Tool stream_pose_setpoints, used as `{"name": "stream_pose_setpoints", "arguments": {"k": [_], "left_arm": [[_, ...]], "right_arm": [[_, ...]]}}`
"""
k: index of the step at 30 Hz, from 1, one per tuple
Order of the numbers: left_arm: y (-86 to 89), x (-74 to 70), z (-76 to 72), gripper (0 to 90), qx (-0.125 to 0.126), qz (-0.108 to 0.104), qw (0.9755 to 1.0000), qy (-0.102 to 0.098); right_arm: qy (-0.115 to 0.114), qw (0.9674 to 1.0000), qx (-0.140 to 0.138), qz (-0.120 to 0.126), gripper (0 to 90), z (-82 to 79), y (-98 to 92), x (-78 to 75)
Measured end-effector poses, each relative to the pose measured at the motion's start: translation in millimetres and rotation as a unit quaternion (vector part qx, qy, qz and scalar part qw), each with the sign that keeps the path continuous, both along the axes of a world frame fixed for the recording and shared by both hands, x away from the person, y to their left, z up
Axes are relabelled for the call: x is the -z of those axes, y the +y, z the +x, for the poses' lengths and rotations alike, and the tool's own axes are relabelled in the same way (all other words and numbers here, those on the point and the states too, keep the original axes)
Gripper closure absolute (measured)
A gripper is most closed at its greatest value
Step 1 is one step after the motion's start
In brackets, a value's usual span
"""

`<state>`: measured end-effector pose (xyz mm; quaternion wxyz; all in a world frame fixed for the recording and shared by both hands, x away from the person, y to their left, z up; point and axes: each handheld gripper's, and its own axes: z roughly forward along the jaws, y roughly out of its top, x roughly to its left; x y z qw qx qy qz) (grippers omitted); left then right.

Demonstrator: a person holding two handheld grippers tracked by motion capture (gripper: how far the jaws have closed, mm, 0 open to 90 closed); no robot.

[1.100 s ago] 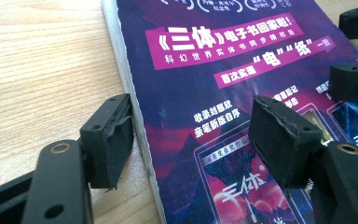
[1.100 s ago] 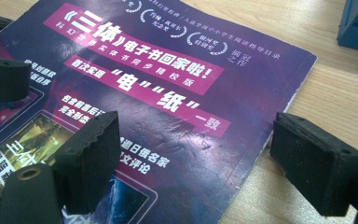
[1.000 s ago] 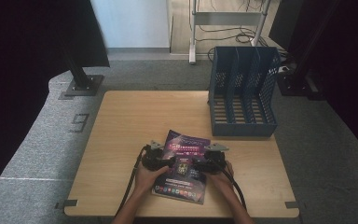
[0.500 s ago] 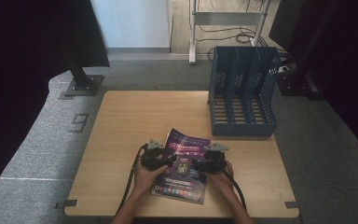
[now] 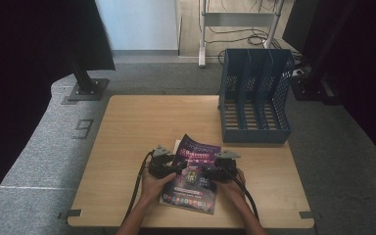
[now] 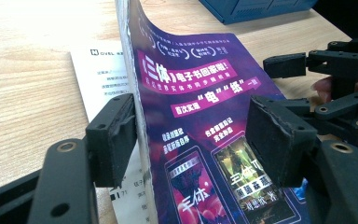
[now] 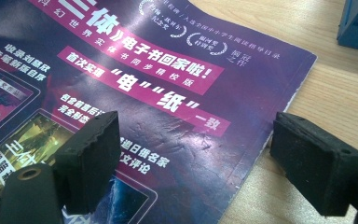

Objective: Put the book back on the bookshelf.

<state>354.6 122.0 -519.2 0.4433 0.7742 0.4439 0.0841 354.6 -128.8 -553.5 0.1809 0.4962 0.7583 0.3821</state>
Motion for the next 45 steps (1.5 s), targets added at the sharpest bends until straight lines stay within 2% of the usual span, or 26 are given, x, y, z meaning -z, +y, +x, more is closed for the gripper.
{"name": "stream_pose_setpoints", "arguments": {"k": [8, 12, 18, 27, 32, 39, 45], "left_arm": [[-12.3, 4.0, 12.0, 34.2, 0.015, 0.027, 0.9994, 0.016], [-16.4, 8.9, 14.6, 34.1, 0.003, 0.047, 0.9987, 0.021], [-17.3, 13.2, 18.1, 35.0, -0.014, 0.061, 0.9977, 0.026], [-16.9, 17.6, 25.6, 38.5, -0.032, 0.066, 0.997, 0.027], [-19.7, 15.9, 29.0, 39.1, -0.032, 0.075, 0.9963, 0.028], [-20.0, 16.7, 30.5, 45.6, -0.042, 0.081, 0.9956, 0.023], [-19.1, 16.4, 31.2, 51.5, -0.044, 0.075, 0.9959, 0.021]], "right_arm": [[0.0, 1.0, 0.0, 0.0, 15.8, 0.0, 0.0, 0.0], [0.0, 1.0, 0.0, 0.0, 15.8, 0.0, 0.0, 0.0], [0.0, 1.0, 0.0, 0.0, 15.8, 0.1, 0.0, 0.0], [0.0, 1.0, 0.0, 0.0, 15.7, 0.2, -0.1, 0.0], [0.0, 1.0, 0.0, 0.0, 15.7, 0.2, -0.1, 0.0], [0.0, 1.0, 0.0, 0.0, 15.7, 0.2, -0.1, 0.0], [0.0, 1.0, 0.0, 0.0, 15.7, 0.2, 0.0, 0.0]]}}
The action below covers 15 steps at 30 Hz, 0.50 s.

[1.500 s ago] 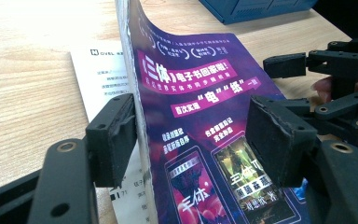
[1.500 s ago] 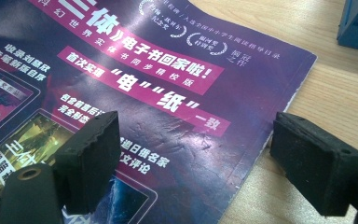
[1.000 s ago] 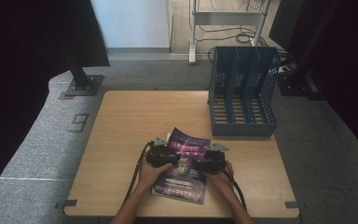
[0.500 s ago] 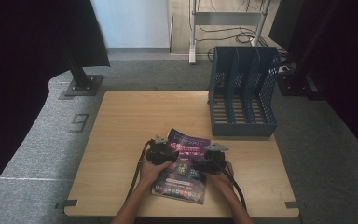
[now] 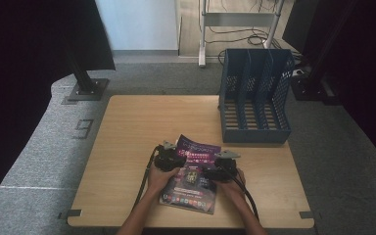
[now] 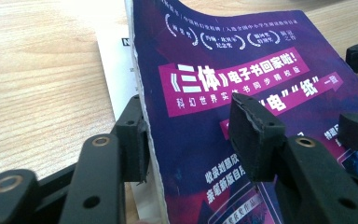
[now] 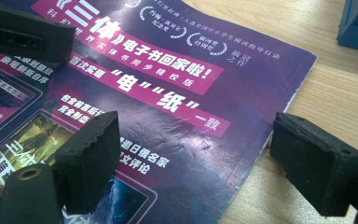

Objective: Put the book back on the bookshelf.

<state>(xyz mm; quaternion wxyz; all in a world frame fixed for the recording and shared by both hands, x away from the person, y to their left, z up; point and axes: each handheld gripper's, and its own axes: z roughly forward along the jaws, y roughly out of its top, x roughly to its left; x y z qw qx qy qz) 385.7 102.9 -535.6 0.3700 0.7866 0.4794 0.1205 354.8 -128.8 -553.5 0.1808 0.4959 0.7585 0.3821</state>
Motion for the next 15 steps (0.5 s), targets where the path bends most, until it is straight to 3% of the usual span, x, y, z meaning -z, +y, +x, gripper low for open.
{"name": "stream_pose_setpoints", "arguments": {"k": [5, 15], "left_arm": [[0.7, 1.1, 1.0, 51.7, -0.001, -0.003, 1.0, 0.002], [3.0, 1.5, -1.1, 61.9, -0.002, -0.012, 0.9999, -0.01]], "right_arm": [[0.0, 1.0, 0.0, 0.0, 15.7, 0.0, 0.0, 0.0], [0.0, 1.0, 0.0, 0.0, 15.7, 0.0, 0.0, 0.0]]}}
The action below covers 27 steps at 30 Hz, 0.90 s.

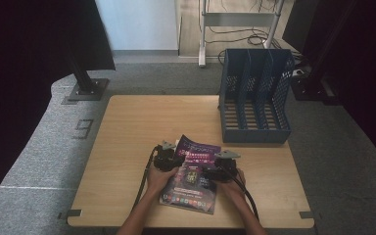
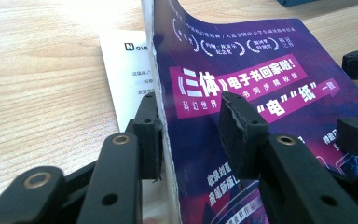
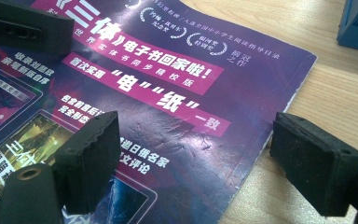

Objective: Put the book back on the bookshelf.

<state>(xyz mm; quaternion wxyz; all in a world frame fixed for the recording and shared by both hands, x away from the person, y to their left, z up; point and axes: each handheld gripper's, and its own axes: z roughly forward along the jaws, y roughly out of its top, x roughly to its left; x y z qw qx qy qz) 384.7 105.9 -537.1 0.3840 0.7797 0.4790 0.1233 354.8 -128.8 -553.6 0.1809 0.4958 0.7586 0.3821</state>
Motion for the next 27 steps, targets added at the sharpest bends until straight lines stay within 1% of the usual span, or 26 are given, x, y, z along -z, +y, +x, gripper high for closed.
{"name": "stream_pose_setpoints", "arguments": {"k": [6, 10, 13, 18, 22, 25, 27], "left_arm": [[0.4, 0.9, 0.6, 61.1, -0.001, -0.003, 1.0, 0.003], [1.3, 2.3, 1.9, 57.1, 0.001, -0.007, 0.9999, 0.009], [1.3, 2.2, 2.0, 57.6, 0.002, -0.007, 0.9999, 0.009], [1.4, 0.4, 0.8, 66.6, -0.001, -0.012, 0.9999, 0.002], [2.6, -1.5, -0.6, 74.4, 0.004, -0.024, 0.9997, -0.006], [3.1, -2.5, -1.4, 78.1, 0.007, -0.033, 0.9994, -0.009], [3.4, -2.8, -1.2, 79.1, 0.009, -0.035, 0.9993, -0.008]], "right_arm": [[0.0, 1.0, 0.0, 0.0, 15.7, 0.0, 0.0, 0.0], [0.0, 1.0, 0.0, 0.0, 15.7, 0.0, 0.0, 0.0], [0.0, 1.0, 0.0, 0.0, 15.7, 0.0, 0.0, 0.0], [0.0, 1.0, 0.0, 0.0, 15.7, 0.0, 0.0, 0.0], [0.0, 1.0, 0.0, 0.0, 15.7, 0.0, 0.0, 0.0], [0.0, 1.0, 0.0, 0.0, 15.7, 0.0, 0.0, 0.0], [0.0, 1.0, 0.0, 0.0, 15.7, 0.1, 0.0, 0.0]]}}
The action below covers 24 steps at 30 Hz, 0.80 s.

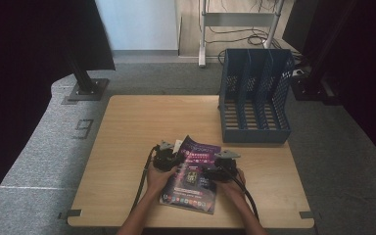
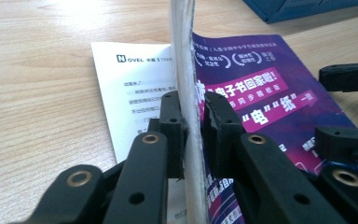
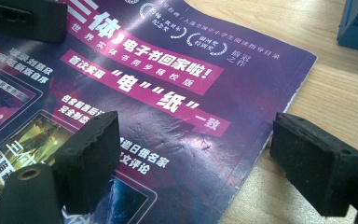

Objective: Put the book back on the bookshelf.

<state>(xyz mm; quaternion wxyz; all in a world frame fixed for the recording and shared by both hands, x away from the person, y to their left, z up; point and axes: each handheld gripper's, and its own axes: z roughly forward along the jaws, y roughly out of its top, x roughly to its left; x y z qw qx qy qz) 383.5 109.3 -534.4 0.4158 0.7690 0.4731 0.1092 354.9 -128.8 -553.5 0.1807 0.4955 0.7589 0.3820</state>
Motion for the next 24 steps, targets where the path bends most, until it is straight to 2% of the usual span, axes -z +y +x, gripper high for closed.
{"name": "stream_pose_setpoints", "arguments": {"k": [10, 20, 24], "left_arm": [[-0.1, 4.5, 3.8, 68.0, 0.011, 0.0, 0.9996, 0.026], [-0.3, 0.0, 0.6, 79.8, 0.02, -0.009, 0.9997, 0.014], [1.9, 0.3, 0.2, 82.3, 0.023, -0.022, 0.9994, 0.01]], "right_arm": [[0.0, 1.0, 0.0, 0.0, 15.7, 0.0, 0.0, 0.0], [0.0, 1.0, 0.0, 0.0, 15.6, 0.0, 0.0, 0.0], [0.0, 1.0, -0.001, 0.0, 15.6, 0.1, -0.1, 0.0]]}}
